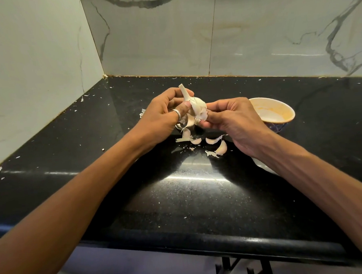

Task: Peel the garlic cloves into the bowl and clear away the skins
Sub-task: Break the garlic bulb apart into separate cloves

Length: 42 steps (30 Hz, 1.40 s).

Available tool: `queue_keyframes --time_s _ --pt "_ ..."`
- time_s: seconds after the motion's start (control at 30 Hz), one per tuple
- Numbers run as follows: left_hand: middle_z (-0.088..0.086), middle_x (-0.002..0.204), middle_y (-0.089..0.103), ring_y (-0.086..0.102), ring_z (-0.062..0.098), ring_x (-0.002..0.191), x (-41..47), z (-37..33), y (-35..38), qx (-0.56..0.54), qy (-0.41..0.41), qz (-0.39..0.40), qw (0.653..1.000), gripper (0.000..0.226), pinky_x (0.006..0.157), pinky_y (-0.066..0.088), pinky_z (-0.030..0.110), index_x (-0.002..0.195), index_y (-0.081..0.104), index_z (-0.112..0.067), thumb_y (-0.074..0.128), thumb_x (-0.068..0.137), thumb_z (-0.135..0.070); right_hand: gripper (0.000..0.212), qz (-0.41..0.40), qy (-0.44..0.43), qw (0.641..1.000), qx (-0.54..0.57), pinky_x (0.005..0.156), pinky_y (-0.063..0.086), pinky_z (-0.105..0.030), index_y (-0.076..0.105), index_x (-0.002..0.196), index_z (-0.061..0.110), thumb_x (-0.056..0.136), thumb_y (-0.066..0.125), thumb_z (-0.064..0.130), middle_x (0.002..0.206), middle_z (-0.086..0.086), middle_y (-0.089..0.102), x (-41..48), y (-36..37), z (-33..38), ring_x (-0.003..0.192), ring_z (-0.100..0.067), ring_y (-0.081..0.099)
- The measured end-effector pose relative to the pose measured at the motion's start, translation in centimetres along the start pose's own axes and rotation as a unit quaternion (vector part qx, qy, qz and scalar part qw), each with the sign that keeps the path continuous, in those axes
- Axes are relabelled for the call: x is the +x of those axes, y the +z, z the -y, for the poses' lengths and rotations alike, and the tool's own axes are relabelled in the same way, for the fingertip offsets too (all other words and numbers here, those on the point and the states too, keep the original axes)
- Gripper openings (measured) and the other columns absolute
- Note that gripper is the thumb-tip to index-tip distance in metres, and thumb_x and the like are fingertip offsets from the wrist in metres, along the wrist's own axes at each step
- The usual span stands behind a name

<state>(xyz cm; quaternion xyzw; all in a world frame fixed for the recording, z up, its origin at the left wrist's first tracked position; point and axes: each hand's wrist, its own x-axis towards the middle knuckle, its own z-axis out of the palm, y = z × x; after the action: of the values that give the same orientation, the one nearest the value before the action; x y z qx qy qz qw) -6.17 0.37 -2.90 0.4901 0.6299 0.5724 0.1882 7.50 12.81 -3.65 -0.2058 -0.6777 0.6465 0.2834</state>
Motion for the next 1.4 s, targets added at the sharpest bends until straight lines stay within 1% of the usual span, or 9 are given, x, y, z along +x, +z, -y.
queue_keyframes --time_s 0.23,0.5,0.73,0.87,1.07,1.13,1.2,1.27,1.4 --pt "0.003 0.105 0.067 0.069 0.003 0.093 0.1 -0.2 0.4 0.019 0.036 -0.041 0.998 0.021 0.078 0.057 0.021 0.123 0.057 -0.005 0.054 0.102 -0.003 0.012 -0.068 0.004 0.997 -0.037 0.077 0.064 -0.03 0.077 0.085 0.002 0.09 0.07 -0.007 0.082 -0.015 0.076 0.2 0.0 -0.2 0.076 -0.022 0.073" --pt "0.006 0.103 0.073 0.074 0.019 0.092 0.5 0.3 0.5 -0.035 -0.005 -0.104 0.994 0.017 0.083 0.062 0.041 0.115 0.059 -0.016 0.054 0.103 -0.006 0.011 -0.046 -0.036 0.992 -0.111 0.09 0.062 -0.049 0.079 0.086 0.009 0.091 0.072 0.003 0.082 -0.015 0.077 0.6 0.2 -0.4 0.078 -0.024 0.076" --pt "0.008 0.101 0.072 0.068 0.021 0.093 1.2 0.4 -0.8 -0.137 -0.079 -0.179 0.971 0.013 0.097 0.052 0.06 0.114 0.059 -0.016 0.054 0.103 -0.01 0.02 -0.045 -0.055 0.98 -0.186 0.073 0.058 -0.032 0.078 0.08 0.018 0.092 0.07 0.005 0.083 -0.008 0.077 0.0 -0.2 0.1 0.071 -0.014 0.075" --pt "0.013 0.112 0.07 0.067 0.025 0.1 0.9 0.0 -0.4 -0.145 -0.1 -0.137 0.975 0.02 0.096 0.054 0.058 0.122 0.059 -0.014 0.053 0.104 -0.011 0.021 -0.037 -0.066 0.962 -0.262 0.078 0.06 -0.032 0.081 0.097 0.028 0.087 0.069 0.014 0.078 0.006 0.076 0.2 -0.2 -0.1 0.073 -0.014 0.074" --pt "0.014 0.12 0.069 0.067 0.029 0.113 1.0 -0.6 -0.7 -0.217 -0.101 -0.118 0.964 0.027 0.083 0.062 0.034 0.13 0.058 -0.008 0.047 0.105 -0.006 0.033 -0.013 -0.068 0.971 -0.228 0.054 0.037 -0.021 0.08 0.099 0.027 0.086 0.061 0.003 0.058 0.005 0.053 -0.3 -0.5 1.0 0.049 -0.008 0.041" --pt "0.015 0.121 0.068 0.069 0.025 0.103 1.0 -0.7 -0.8 -0.242 -0.099 -0.106 0.959 0.028 0.072 0.059 0.027 0.131 0.056 -0.006 0.046 0.105 -0.007 0.032 -0.02 -0.09 0.976 -0.196 0.056 0.045 -0.029 0.08 0.096 0.023 0.089 0.059 -0.001 0.07 -0.011 0.066 -0.5 -0.5 1.6 0.055 -0.026 0.056" --pt "0.013 0.116 0.068 0.069 0.019 0.092 1.0 -0.8 -0.9 -0.254 -0.098 -0.091 0.958 0.028 0.068 0.057 0.024 0.131 0.056 -0.008 0.045 0.106 -0.008 0.031 -0.035 -0.105 0.978 -0.176 0.079 0.055 -0.055 0.08 0.097 0.021 0.091 0.059 -0.001 0.105 -0.028 0.072 -0.4 -0.5 1.9 0.099 -0.051 0.061" --pt "0.011 0.112 0.069 0.069 0.016 0.086 1.0 -0.7 -0.9 -0.254 -0.096 -0.077 0.959 0.026 0.068 0.056 0.025 0.129 0.058 -0.01 0.045 0.106 -0.009 0.03 -0.04 -0.108 0.98 -0.163 0.09 0.052 -0.057 0.077 0.107 0.02 0.091 0.06 0.0 0.115 -0.02 0.072 0.1 -0.7 2.1 0.104 -0.044 0.063" --pt "0.005 0.102 0.073 0.069 0.014 0.081 1.0 -0.6 -0.5 -0.253 -0.086 -0.051 0.962 0.022 0.07 0.054 0.028 0.123 0.059 -0.013 0.047 0.105 -0.011 0.054 0.056 -0.047 0.993 -0.089 0.09 0.052 -0.031 0.057 0.138 0.014 0.085 0.067 0.012 0.122 0.001 0.065 1.5 -0.5 2.9 0.106 -0.009 0.063"
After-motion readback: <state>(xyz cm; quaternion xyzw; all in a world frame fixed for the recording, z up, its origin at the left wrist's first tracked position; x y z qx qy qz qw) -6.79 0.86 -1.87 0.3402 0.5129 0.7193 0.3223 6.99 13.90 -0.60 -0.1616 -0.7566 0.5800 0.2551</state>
